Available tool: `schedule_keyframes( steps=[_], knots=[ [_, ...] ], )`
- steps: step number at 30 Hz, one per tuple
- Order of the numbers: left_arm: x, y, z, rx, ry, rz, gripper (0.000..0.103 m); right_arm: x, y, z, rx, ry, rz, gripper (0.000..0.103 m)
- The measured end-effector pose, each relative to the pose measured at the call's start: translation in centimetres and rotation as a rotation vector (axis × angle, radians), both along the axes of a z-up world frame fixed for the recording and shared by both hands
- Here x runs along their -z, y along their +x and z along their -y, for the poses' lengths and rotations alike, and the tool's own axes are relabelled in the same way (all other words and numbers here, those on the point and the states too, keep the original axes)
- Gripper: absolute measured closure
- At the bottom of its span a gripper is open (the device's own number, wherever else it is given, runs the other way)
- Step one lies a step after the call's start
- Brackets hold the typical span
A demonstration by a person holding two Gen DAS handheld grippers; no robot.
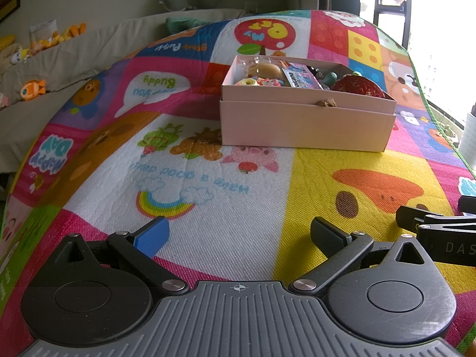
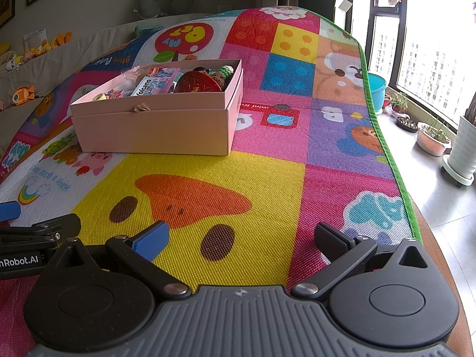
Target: Organize objects
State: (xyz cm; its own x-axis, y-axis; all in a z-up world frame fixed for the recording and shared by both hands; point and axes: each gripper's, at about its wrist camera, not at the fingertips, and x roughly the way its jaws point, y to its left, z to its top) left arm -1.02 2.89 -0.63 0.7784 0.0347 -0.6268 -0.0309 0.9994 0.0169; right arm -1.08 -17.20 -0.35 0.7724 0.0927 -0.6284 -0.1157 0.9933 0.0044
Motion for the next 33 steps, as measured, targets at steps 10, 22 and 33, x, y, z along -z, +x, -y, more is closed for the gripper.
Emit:
schedule_keyframes(
  steps=[10, 22, 33],
  knots=[
    [-0.01, 0.01, 0.03, 0.001, -0.001, 0.0, 0.0, -0.01, -0.03, 0.01, 0.0, 0.0, 0.0, 0.0],
    [0.05, 0.15, 0.13, -0.02, 0.003, 0.001, 0.0, 0.01, -0.04, -0.03, 0.0, 0.0, 0.0, 0.0],
    [-0.04, -0.13, 0.27, -0.013, 0.003, 0.003, 0.0, 0.0, -0.01, -0.02, 0.0, 0.0, 0.0, 0.0]
  ],
)
